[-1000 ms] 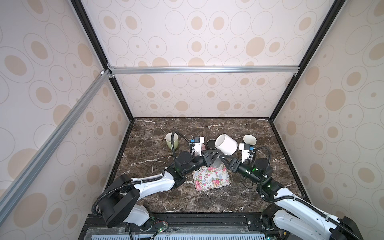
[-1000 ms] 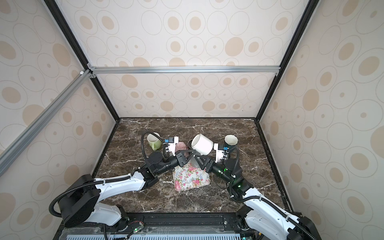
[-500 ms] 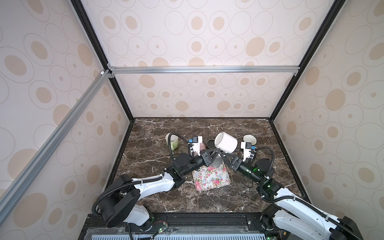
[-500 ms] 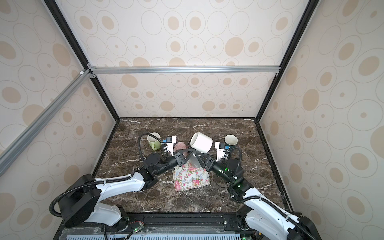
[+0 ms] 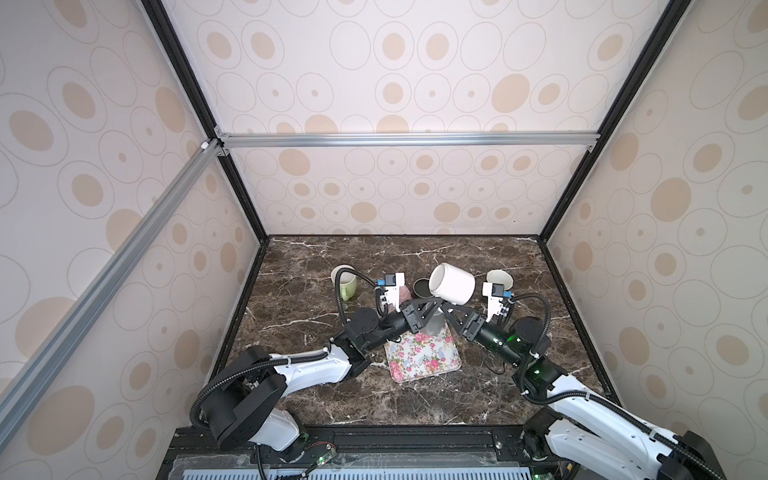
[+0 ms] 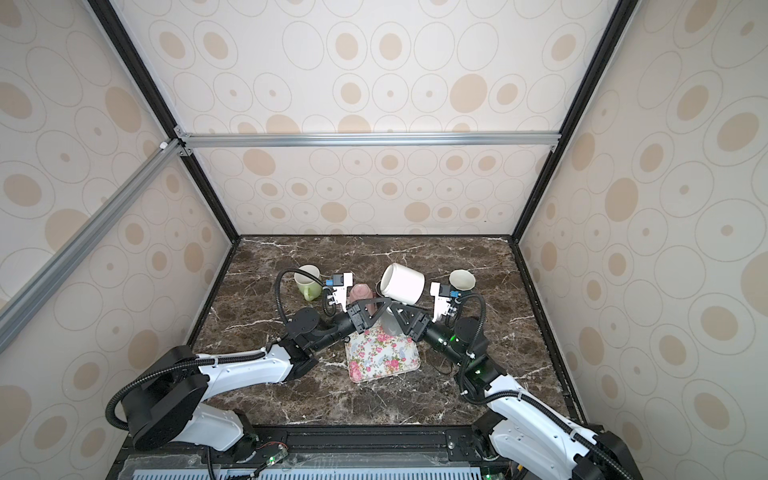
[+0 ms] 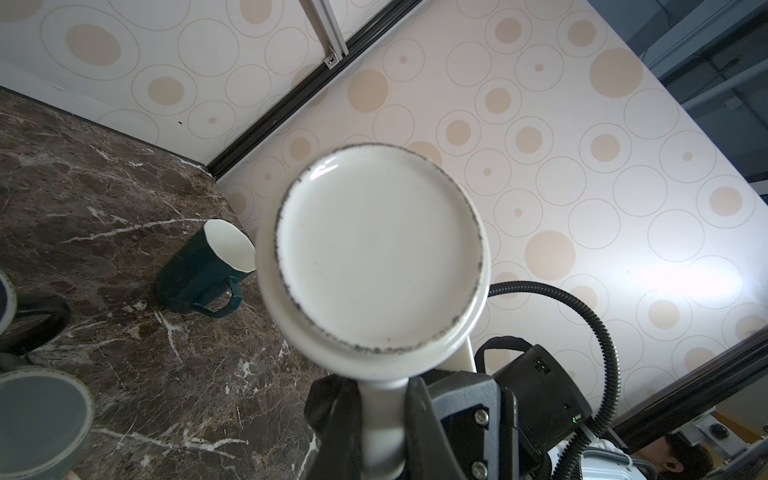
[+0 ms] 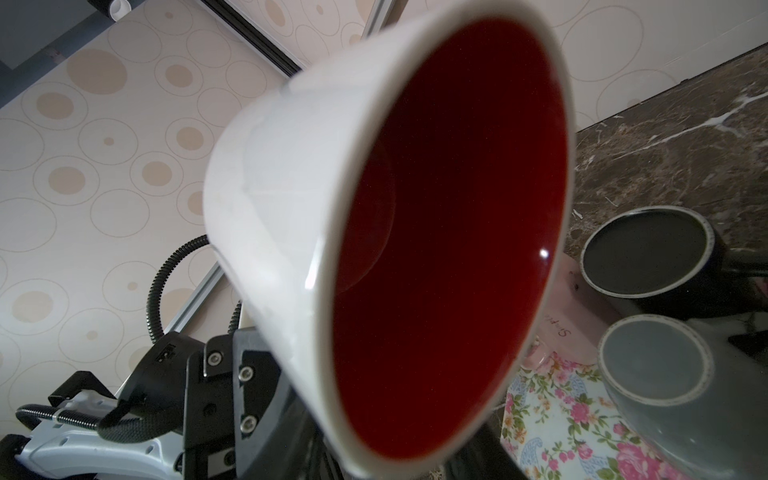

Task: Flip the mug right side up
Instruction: 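Turn the white mug opening toward the right gripper, which grasps its rim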

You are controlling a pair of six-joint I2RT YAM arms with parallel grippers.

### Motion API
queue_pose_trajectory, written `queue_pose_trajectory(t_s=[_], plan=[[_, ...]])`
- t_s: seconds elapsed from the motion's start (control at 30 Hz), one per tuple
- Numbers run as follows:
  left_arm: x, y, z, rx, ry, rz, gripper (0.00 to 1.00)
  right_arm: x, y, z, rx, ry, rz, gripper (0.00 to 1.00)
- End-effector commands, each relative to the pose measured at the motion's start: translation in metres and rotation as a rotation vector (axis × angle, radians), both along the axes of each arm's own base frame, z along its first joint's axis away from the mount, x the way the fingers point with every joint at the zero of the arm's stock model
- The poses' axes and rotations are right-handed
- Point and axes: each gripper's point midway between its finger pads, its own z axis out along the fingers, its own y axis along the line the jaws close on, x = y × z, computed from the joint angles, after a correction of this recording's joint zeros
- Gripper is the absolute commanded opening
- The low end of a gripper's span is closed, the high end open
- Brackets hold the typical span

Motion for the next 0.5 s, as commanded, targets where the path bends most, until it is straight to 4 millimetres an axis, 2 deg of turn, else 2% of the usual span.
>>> queue_pose_trajectory(t_s=[0.0, 0.2, 0.47], plan=[[-0.025, -0.01, 0.029, -0.078, -0.06, -0.127, 0.0, 0.002, -0.006, 0.046, 0.059, -0.153, -0.033, 0.46], [-0.027, -0.009, 0.026, -0.061, -0.057, -0.132, 0.0, 0.002, -0.009, 0.051, 0.057, -0.177, -0.048, 0.46], [-0.022, -0.011, 0.004, 0.025, -0.02, -0.114, 0.0, 0.001, -0.011, 0.052, 0.024, -0.199, -0.056, 0.34]])
